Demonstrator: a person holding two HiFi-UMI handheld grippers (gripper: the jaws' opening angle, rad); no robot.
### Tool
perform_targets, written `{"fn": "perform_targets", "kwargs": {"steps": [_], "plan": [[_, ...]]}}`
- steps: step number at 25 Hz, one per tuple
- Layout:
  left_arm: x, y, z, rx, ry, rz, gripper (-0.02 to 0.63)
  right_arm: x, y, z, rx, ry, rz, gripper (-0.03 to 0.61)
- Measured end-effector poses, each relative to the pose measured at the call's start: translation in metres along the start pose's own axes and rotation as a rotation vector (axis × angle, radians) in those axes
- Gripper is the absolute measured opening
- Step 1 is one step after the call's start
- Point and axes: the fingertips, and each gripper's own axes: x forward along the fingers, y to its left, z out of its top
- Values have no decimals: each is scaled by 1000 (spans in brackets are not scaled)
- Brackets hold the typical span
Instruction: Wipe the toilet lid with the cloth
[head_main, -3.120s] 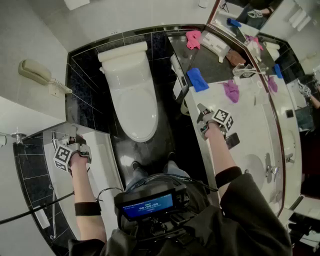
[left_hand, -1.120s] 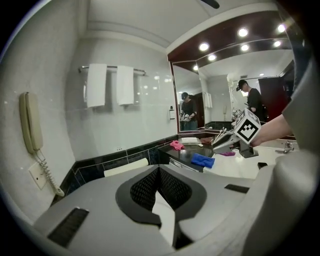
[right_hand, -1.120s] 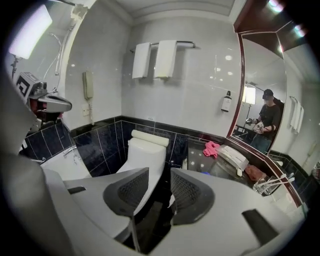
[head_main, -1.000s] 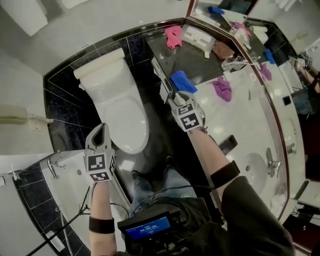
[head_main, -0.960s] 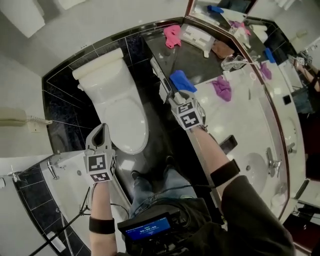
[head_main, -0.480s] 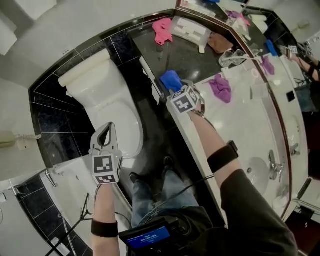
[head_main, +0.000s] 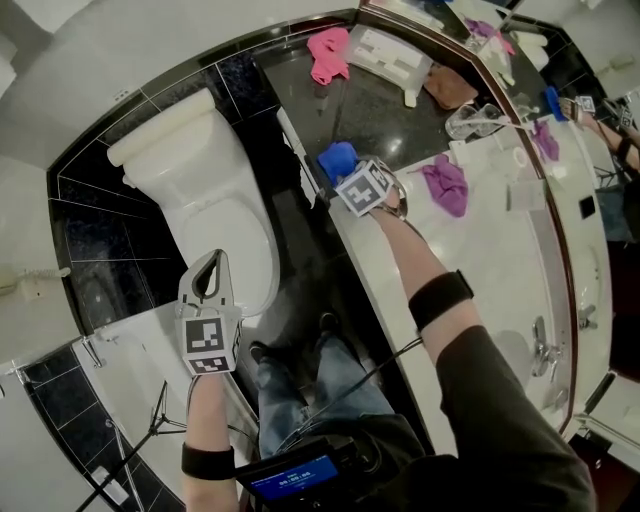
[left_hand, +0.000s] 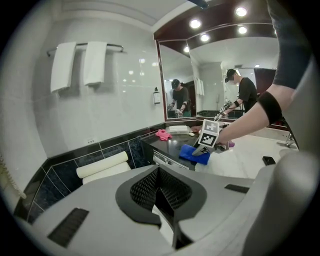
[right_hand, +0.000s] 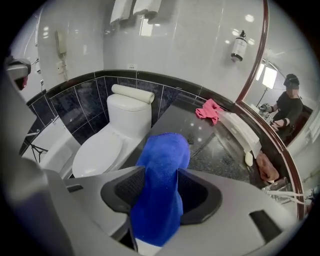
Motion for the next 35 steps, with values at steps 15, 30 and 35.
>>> {"fn": "perform_targets", "kwargs": {"steps": [15, 30, 35], "plan": [[-10, 8, -5, -28, 6, 13, 0, 5, 1, -17, 106, -6, 16, 87], [-80, 53, -20, -54, -35, 72, 0, -93, 58, 37, 117, -198, 17, 87], [-116, 71, -30, -70, -52, 92, 0, -133, 98, 50, 137, -289, 39, 87]]}}
